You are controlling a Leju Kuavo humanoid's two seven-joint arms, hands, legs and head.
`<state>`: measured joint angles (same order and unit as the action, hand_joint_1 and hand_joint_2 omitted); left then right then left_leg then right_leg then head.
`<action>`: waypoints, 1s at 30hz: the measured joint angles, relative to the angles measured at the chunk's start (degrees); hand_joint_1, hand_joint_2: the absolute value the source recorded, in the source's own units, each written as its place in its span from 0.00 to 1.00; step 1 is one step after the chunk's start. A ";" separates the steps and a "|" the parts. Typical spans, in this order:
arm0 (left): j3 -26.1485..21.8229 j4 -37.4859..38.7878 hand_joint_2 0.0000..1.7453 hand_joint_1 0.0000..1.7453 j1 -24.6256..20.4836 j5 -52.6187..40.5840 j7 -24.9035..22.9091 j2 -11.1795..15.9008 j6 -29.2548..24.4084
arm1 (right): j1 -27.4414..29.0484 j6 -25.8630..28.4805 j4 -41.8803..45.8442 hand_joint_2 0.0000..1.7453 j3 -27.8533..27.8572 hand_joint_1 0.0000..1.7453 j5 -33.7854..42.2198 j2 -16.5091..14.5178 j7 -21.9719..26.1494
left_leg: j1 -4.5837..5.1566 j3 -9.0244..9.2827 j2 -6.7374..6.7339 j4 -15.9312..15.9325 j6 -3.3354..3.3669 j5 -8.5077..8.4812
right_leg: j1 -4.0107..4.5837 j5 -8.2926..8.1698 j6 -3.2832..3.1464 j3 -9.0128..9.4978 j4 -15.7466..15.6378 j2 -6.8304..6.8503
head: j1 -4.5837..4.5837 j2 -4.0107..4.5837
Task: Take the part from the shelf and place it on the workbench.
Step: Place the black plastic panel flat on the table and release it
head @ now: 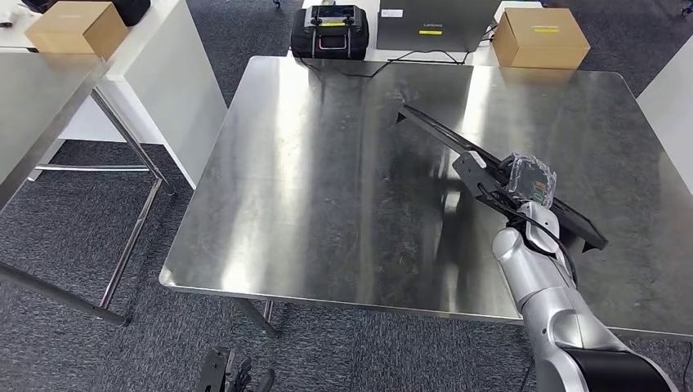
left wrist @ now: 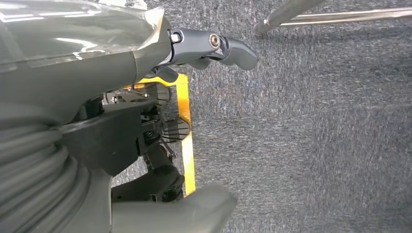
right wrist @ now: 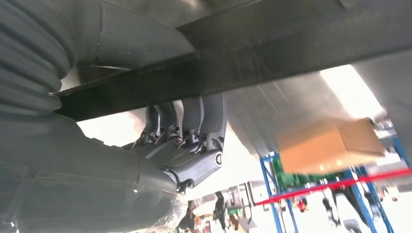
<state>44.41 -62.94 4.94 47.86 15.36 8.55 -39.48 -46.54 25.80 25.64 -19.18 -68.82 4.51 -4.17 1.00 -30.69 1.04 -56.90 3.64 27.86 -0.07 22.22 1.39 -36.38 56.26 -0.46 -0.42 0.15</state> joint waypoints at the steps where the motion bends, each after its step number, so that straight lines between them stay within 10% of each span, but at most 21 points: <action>1: -0.02 0.12 1.00 0.00 -0.08 0.11 -0.02 -0.01 0.23 | 0.01 -0.46 -0.39 1.00 0.20 1.00 0.02 -0.03 -0.15 | 0.01 0.15 -0.05 0.19 0.16 0.13 | 0.00 0.11 -0.15 0.02 -0.03 -0.05 | -0.01 0.00; 4: -0.08 0.58 1.00 0.00 -0.40 0.22 -0.04 0.00 1.02 | 0.10 -1.43 -1.44 1.00 0.64 1.00 -0.04 -0.12 -0.43 | 0.02 0.66 -0.26 0.97 1.25 0.87 | 0.07 0.32 -0.24 0.06 -0.08 -0.15 | 0.01 0.00; 8: -0.11 1.11 1.00 0.00 -0.83 0.22 0.02 -0.14 2.01 | 0.32 -1.95 -2.44 0.00 1.03 0.00 -0.11 -0.16 -0.66 | 0.01 0.96 -0.43 1.19 1.45 1.00 | 0.15 0.44 -0.37 0.35 -0.10 -0.15 | 0.01 0.00; 9: -0.12 1.23 1.00 0.00 -0.92 0.22 0.05 -0.22 2.19 | 0.44 -2.00 -2.65 0.00 1.11 0.00 -0.11 -0.16 -0.73 | 0.00 0.99 -0.45 1.20 1.34 0.96 | 0.16 0.43 -0.38 0.38 -0.09 -0.15 | 0.01 0.00; 13: -0.22 1.69 0.00 0.00 -1.11 0.28 0.13 -0.63 2.33 | 0.96 -2.29 -3.34 0.00 1.51 0.00 -0.29 -0.16 -0.99 | -0.01 1.03 -0.51 1.22 0.50 0.76 | 0.19 0.32 -0.55 0.41 -0.06 -0.16 | 0.02 0.00; 30: -0.40 11.75 0.00 0.00 -1.44 9.45 -3.26 -0.80 10.44 | 1.73 5.32 0.82 0.00 5.15 0.00 0.27 -2.34 5.92 | 0.17 1.21 -0.55 1.18 -0.33 0.76 | -0.08 0.29 -0.55 0.58 -0.02 -0.20 | 0.04 0.00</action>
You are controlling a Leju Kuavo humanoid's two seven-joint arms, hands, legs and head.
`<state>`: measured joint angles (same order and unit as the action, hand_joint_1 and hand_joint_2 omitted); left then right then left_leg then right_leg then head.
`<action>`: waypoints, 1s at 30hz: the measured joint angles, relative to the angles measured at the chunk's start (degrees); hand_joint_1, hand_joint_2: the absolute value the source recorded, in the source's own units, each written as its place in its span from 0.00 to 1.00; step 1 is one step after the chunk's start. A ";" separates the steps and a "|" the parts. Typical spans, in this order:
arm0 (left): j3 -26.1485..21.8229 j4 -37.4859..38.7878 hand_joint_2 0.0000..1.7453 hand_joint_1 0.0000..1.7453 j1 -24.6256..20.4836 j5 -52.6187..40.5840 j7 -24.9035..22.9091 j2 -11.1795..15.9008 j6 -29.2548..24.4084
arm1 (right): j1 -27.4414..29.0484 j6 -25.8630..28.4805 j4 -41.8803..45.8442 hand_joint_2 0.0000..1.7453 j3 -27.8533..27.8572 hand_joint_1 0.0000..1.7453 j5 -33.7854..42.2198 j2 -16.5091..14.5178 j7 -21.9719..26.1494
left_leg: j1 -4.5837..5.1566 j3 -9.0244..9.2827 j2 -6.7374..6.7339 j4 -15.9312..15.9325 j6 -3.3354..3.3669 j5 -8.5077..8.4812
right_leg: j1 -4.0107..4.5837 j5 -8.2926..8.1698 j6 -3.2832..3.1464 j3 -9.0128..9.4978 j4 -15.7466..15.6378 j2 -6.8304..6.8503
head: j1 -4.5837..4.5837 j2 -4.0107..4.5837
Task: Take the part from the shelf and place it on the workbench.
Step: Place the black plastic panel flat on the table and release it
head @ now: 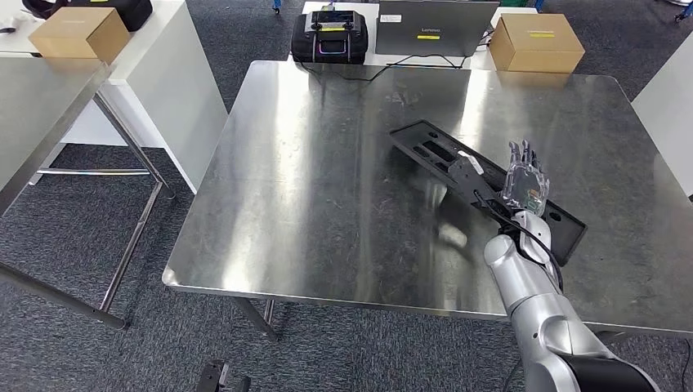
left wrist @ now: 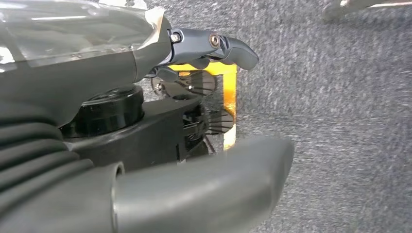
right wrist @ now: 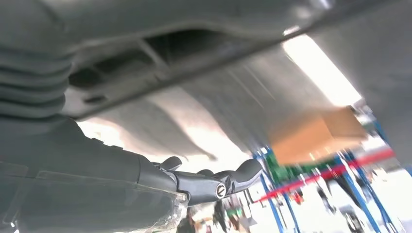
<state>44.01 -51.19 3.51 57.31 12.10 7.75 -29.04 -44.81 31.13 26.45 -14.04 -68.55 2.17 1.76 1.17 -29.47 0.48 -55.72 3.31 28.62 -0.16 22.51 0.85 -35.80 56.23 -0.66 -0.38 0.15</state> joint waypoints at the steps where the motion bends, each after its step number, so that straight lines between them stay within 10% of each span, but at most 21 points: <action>1: 0.21 0.49 0.00 0.00 -0.15 0.40 0.10 -0.05 0.32 | 0.45 0.29 1.39 0.00 0.06 0.00 -0.01 -0.13 0.66 | 0.01 0.00 0.00 0.00 0.00 0.00 | -0.01 0.00 0.00 0.00 0.00 0.00 | 0.01 0.00; 9: 0.72 4.41 0.00 0.00 -3.74 2.69 1.00 -0.69 3.34 | 7.63 -5.36 20.50 0.00 -1.99 0.00 3.40 -0.24 3.43 | 0.13 -0.03 0.06 -0.03 -0.01 -0.01 | -0.05 -0.01 0.02 -0.03 -0.02 0.04 | 0.01 0.00; 15: -10.83 8.90 0.00 0.00 -14.22 -8.95 -5.90 -0.91 9.51 | 9.55 -5.68 29.22 0.00 -6.83 0.00 3.68 -0.27 1.74 | 0.10 0.09 0.09 -0.05 -0.14 -0.10 | -0.06 -0.07 0.05 0.17 -0.01 0.05 | -0.05 0.00; 30: -24.93 7.93 0.00 0.00 -11.47 -20.25 -8.04 -3.05 11.07 | 25.26 1.18 64.92 0.00 -10.36 0.00 0.15 4.24 2.18 | 0.10 0.05 0.00 -0.03 -0.27 0.12 | -0.05 0.02 0.04 0.08 0.00 -0.04 | 0.01 0.00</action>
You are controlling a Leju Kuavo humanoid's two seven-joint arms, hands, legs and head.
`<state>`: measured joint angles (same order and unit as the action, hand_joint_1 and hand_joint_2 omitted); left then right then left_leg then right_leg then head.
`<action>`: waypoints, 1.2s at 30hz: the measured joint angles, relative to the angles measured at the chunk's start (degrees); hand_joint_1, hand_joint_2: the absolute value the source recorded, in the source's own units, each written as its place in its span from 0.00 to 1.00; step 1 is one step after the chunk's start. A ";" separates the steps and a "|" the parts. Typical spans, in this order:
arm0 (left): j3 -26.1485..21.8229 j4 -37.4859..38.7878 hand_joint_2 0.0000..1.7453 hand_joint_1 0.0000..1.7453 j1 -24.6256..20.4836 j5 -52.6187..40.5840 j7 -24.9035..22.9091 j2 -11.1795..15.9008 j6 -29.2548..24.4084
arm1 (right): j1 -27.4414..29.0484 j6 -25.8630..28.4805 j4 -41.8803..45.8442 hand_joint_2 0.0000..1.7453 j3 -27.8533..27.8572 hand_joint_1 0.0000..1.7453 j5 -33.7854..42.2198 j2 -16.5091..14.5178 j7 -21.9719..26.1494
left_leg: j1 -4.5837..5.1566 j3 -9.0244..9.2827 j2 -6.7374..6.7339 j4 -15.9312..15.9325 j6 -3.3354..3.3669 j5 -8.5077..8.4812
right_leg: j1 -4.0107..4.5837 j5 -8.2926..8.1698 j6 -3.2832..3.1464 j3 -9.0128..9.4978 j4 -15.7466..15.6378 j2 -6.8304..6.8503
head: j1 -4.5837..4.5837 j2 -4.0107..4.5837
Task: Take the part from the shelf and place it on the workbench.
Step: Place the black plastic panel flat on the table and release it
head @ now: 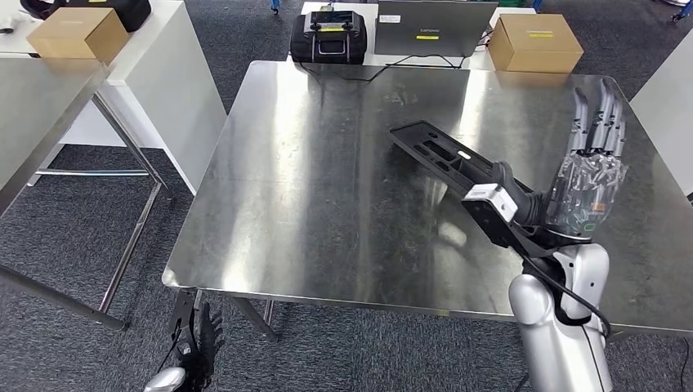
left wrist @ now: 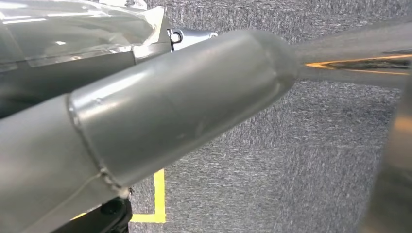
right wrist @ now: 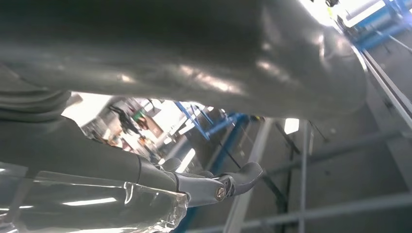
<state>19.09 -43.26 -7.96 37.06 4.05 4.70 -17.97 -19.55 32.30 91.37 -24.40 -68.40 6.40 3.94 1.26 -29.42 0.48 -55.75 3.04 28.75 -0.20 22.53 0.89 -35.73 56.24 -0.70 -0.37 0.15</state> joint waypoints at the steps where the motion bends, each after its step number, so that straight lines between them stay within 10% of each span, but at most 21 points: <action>1: -0.33 -0.13 0.00 0.00 0.03 -0.13 -0.07 -0.09 0.01 | 0.66 0.00 1.47 0.00 -0.06 0.00 -0.07 0.25 0.00 | 0.00 -0.01 -0.01 0.00 0.01 0.01 | -0.01 0.00 0.00 0.00 0.00 -0.01 | 0.00 0.00; 12: -2.33 -0.61 0.00 0.00 0.05 -1.82 -0.77 -1.49 0.84 | 5.55 1.31 10.90 0.00 -0.09 0.00 -0.58 1.62 0.81 | -0.11 0.64 -0.10 1.19 1.46 -0.99 | -0.21 -0.12 0.87 -0.17 -0.23 -0.01 | -0.02 0.00; 16: -2.89 -0.79 0.00 0.00 -0.09 -2.87 -1.08 -2.43 1.13 | 6.22 1.23 12.47 0.00 0.26 0.00 -0.21 2.19 1.36 | -0.66 1.64 -0.60 2.80 1.97 -1.95 | -0.49 4.64 0.77 -5.49 11.10 0.09 | 0.26 0.00; 18: -3.28 -0.78 0.00 0.00 -0.06 -3.50 -1.26 -2.95 1.41 | 6.62 1.13 12.79 0.00 0.40 0.00 0.11 2.33 1.87 | -0.90 1.75 -0.62 2.71 1.63 -1.71 | -1.13 5.03 1.69 -7.55 15.12 0.16 | 0.25 0.00; 21: -3.76 -0.78 0.00 0.00 -0.06 -4.32 -1.34 -3.51 1.94 | 6.71 0.85 13.51 0.00 0.52 0.00 0.35 2.49 2.43 | -1.68 1.84 -0.49 1.68 0.20 -0.54 | -2.28 0.98 4.36 -3.46 6.67 0.75 | 0.34 0.00; 23: -4.22 -0.79 0.00 0.00 -0.07 -4.65 -1.31 -3.67 2.08 | 6.78 0.62 13.98 0.00 0.56 0.00 0.47 2.53 2.77 | -1.65 1.07 -0.31 0.26 -0.98 0.58 | -2.40 0.01 4.88 -0.87 2.23 0.90 | 0.63 0.00; 28: -5.09 -0.79 0.00 0.00 0.05 -4.98 -1.32 -3.85 2.20 | 6.92 0.37 14.73 0.00 0.60 0.00 0.81 2.56 2.96 | -1.82 -0.37 -0.13 -2.89 -2.35 3.12 | -2.57 1.73 2.14 -0.92 2.77 0.66 | 0.08 0.00; 32: -5.24 -0.76 0.00 0.00 0.14 -5.72 -1.37 -3.98 2.74 | 6.79 0.03 14.92 0.00 0.60 0.00 1.28 2.56 3.16 | -1.92 -6.60 -0.29 -15.51 -2.87 9.25 | -2.00 1.57 1.31 -1.14 2.76 0.76 | -0.07 0.00; 34: -5.46 -0.76 0.00 0.00 0.14 -6.24 -1.38 -4.05 3.05 | 6.79 -0.18 14.93 0.00 0.60 0.00 1.63 2.55 3.40 | -1.83 -7.40 -0.28 -16.58 -2.35 7.96 | -1.53 1.45 1.09 -1.21 2.76 0.71 | -0.07 0.00; 36: -5.94 -0.76 0.00 0.00 0.09 -6.84 -1.39 -4.08 3.32 | 6.76 -0.40 15.00 0.00 0.62 0.00 1.89 2.53 3.70 | -1.45 -4.56 -0.18 -10.33 -1.03 3.78 | -1.20 1.31 0.91 -1.13 2.73 0.61 | -0.05 0.00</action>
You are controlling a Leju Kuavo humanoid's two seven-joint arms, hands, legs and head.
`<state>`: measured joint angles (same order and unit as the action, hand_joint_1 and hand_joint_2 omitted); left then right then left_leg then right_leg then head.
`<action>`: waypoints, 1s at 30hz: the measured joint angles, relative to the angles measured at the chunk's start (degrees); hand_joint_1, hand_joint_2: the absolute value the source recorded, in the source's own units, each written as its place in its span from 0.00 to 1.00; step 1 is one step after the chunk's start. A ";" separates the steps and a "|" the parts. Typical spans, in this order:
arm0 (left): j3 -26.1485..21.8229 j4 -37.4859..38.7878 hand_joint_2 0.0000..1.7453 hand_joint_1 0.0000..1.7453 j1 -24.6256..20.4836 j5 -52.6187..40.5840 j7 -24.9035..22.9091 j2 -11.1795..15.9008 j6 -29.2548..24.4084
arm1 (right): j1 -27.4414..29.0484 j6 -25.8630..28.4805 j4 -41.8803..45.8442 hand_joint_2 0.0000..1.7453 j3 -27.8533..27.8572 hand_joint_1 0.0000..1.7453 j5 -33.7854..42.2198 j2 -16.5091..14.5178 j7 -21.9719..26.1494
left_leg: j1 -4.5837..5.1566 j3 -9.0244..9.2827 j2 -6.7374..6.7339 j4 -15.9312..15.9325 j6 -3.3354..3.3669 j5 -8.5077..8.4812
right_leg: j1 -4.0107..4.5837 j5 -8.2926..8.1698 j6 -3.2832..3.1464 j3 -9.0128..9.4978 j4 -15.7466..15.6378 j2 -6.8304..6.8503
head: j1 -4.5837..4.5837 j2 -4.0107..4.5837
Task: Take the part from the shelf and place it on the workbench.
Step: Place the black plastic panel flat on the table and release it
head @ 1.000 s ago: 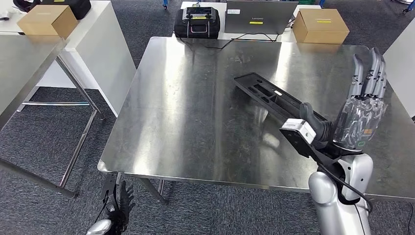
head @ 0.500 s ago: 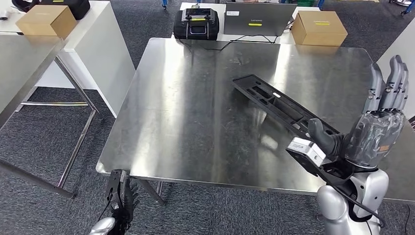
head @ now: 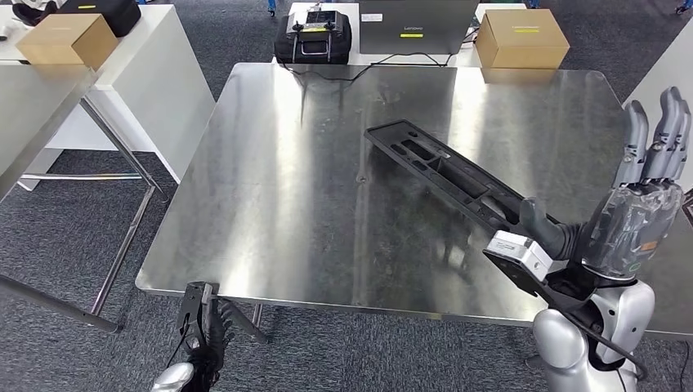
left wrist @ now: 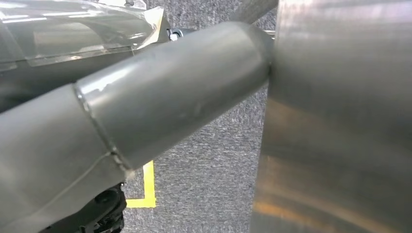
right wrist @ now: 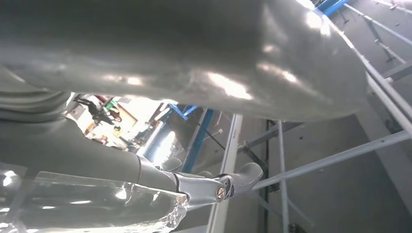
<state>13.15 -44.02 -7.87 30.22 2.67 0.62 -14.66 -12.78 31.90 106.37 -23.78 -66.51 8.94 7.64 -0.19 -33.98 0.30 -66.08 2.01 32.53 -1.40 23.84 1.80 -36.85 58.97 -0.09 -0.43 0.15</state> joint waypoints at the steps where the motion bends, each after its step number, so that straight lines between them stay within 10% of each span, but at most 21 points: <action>1: -0.28 0.01 0.00 0.00 -0.04 -0.24 -0.01 -0.01 0.14 | -0.04 -0.09 0.07 0.00 0.02 0.00 0.08 0.01 0.15 | 0.26 1.78 -0.02 3.58 0.70 -1.45 | 0.12 -0.11 0.02 0.03 -0.05 -0.03 | 0.06 0.00; 7: -1.38 0.19 0.00 0.00 -0.15 -0.82 -0.01 -0.19 0.74 | -0.07 -0.10 0.27 0.00 0.26 0.00 0.67 0.04 0.58 | 1.24 3.97 -0.43 9.31 2.12 -4.32 | -0.04 -0.38 1.30 -0.55 0.22 0.11 | 0.07 0.00; 10: -1.81 0.32 0.00 0.00 -0.12 -0.86 0.08 -0.49 0.77 | 0.00 -0.10 0.31 0.00 0.54 0.00 1.06 0.28 0.98 | 0.83 3.35 -0.75 10.25 2.53 -5.99 | 0.20 5.04 0.46 -3.76 8.36 0.12 | 0.29 0.00; 13: -2.05 0.61 0.00 0.00 0.06 -0.98 0.11 -0.73 0.78 | 0.23 -0.10 0.29 0.00 0.59 0.00 1.34 0.47 1.24 | 0.77 1.73 -0.85 9.96 2.23 -6.90 | 0.09 7.58 1.20 -4.61 14.33 0.13 | 0.32 0.00; 16: -2.23 0.70 0.00 0.00 0.14 -1.08 0.11 -0.88 0.78 | 0.19 -0.10 0.31 0.00 0.59 0.00 1.56 0.50 1.34 | 0.65 0.43 -0.85 9.10 1.71 -7.28 | -0.20 4.95 2.69 2.71 4.34 0.21 | 0.33 0.00; 18: -2.49 0.69 0.00 0.00 0.21 -1.24 0.14 -0.93 0.78 | 0.23 -0.10 0.34 0.00 0.59 0.00 1.67 0.51 1.37 | 0.84 -0.34 -0.80 8.28 1.22 -7.45 | -0.02 4.18 2.49 5.74 -0.54 0.09 | 0.31 0.00; 22: -3.07 0.68 0.00 0.00 0.54 -1.35 0.20 -0.91 0.75 | 0.22 -0.10 0.36 0.00 0.59 0.00 1.79 0.47 1.38 | 0.81 -1.33 -0.48 6.93 0.18 -6.92 | -0.22 3.51 1.01 5.29 -0.98 0.06 | 0.16 0.00; 27: -3.22 0.68 0.00 0.00 0.84 -1.37 0.21 -0.92 0.77 | 0.21 -0.10 0.36 0.00 0.57 0.00 1.86 0.46 1.38 | -0.24 -5.91 -0.18 -6.95 -1.50 2.23 | -0.30 1.67 -1.02 3.17 -1.04 0.21 | -0.12 0.00; 30: -3.22 0.64 0.00 0.00 0.89 -1.42 0.19 -0.93 0.83 | 0.28 -0.09 0.36 0.00 0.60 0.00 1.92 0.45 1.38 | -0.64 -1.89 -0.18 -3.22 -1.53 -0.71 | -0.35 0.50 -0.62 1.85 -1.02 0.15 | -0.13 0.00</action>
<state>9.92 -43.38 -6.98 28.80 2.86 -0.31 -13.82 -12.51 31.81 106.73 -23.18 -64.59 9.39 9.03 -0.83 -35.86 0.12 -69.30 0.48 31.81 -1.75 24.34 1.18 -35.00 57.95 0.05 -0.56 0.15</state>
